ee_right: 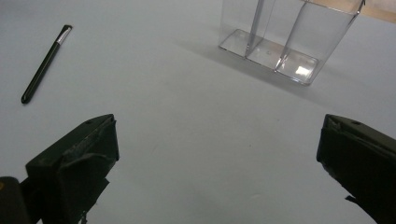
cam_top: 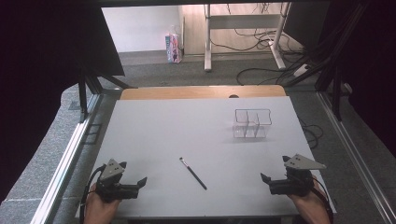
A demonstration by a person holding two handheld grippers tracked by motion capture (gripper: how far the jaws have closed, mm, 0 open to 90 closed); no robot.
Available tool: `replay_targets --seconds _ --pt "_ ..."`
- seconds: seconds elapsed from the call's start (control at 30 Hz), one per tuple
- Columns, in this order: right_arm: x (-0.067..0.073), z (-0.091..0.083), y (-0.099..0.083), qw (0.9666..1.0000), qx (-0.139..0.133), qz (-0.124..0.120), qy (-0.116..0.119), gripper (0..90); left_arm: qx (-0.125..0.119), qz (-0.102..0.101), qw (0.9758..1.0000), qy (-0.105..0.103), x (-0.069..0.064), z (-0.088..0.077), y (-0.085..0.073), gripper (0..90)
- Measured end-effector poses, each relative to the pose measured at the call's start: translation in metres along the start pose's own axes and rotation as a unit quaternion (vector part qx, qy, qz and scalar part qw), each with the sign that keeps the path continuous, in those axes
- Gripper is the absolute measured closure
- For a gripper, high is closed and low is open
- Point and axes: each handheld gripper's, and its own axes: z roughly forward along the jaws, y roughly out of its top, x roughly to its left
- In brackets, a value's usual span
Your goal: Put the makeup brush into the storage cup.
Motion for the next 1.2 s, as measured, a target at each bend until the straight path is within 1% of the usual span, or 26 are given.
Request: replay_targets --seconds 0.07,0.1,0.17,0.2,0.23,0.3,0.37,0.5,0.6,0.67,0.73,0.8,0.83,0.93,1.03,1.1,1.17,1.2 --pt "0.0 0.001 0.001 1.0 -0.003 -0.005 0.0 0.0 -0.004 -0.007 1.0 -0.004 0.001 0.0 0.0 3.7" --pt "0.0 0.001 0.001 1.0 -0.004 -0.006 0.0 0.0 -0.003 -0.006 1.0 -0.003 0.001 0.0 0.0 3.6" --pt "0.0 0.001 0.001 1.0 -0.005 -0.002 0.002 0.0 0.005 -0.002 1.0 0.005 0.001 0.0 0.0 3.4" --pt "0.0 0.001 0.001 1.0 -0.005 -0.002 0.002 0.0 0.005 -0.002 1.0 0.005 0.001 0.0 0.0 3.3" --pt "-0.001 0.002 0.001 1.0 -0.004 -0.002 0.003 0.0 0.012 -0.001 0.9999 0.008 0.001 0.001 0.0 3.3" --pt "-0.001 0.003 0.0 1.0 0.001 0.001 0.005 0.0 0.018 -0.004 0.9998 0.004 0.001 0.003 0.001 3.2" --pt "-0.001 0.004 0.0 0.9999 0.004 0.003 0.009 0.0 0.027 -0.001 0.9996 0.007 0.0 0.004 0.002 3.2" --pt "0.002 0.004 0.0 0.9999 0.011 -0.004 0.01 0.0 0.034 0.008 0.9993 0.01 -0.001 0.006 0.001 2.4" --pt "0.003 0.004 0.001 0.9999 0.009 -0.01 0.008 0.0 0.034 0.005 0.9994 0.009 -0.001 0.005 0.001 2.2" --pt "0.005 0.004 0.001 0.9998 0.015 -0.014 0.007 0.0 0.035 0.003 0.9993 0.006 -0.001 0.005 0.0 2.1" --pt "0.006 0.005 0.002 0.9997 0.017 -0.014 0.006 0.0 0.041 0.003 0.9991 0.007 -0.001 0.006 0.0 2.4" --pt "0.006 0.006 0.002 0.9997 0.019 -0.016 0.006 0.0 0.049 0.007 0.9987 0.013 -0.003 0.007 0.001 2.5" --pt "0.006 0.007 0.002 0.9996 0.022 -0.017 0.007 0.0 0.054 0.006 0.9985 0.013 -0.004 0.007 0.001 2.5" --pt "0.006 0.007 0.002 0.9995 0.025 -0.016 0.009 0.0 0.055 0.005 0.9984 0.012 -0.005 0.008 0.003 2.2" --pt "0.006 0.007 0.002 0.9995 0.027 -0.012 0.011 0.0 0.059 0.009 0.9981 0.012 -0.005 0.009 0.004 1.8" --pt "0.006 0.007 0.002 0.9994 0.03 -0.013 0.012 0.0 0.061 0.011 0.998 0.01 -0.006 0.011 0.006 1.7" --pt "0.007 0.008 0.001 0.9994 0.032 -0.012 0.011 0.0 0.066 0.017 0.9977 0.006 -0.007 0.012 0.008 1.5" --pt "0.008 0.008 0.002 0.9993 0.034 -0.013 0.01 0.0 0.065 0.017 0.9978 0.003 -0.008 0.013 0.01 1.3"
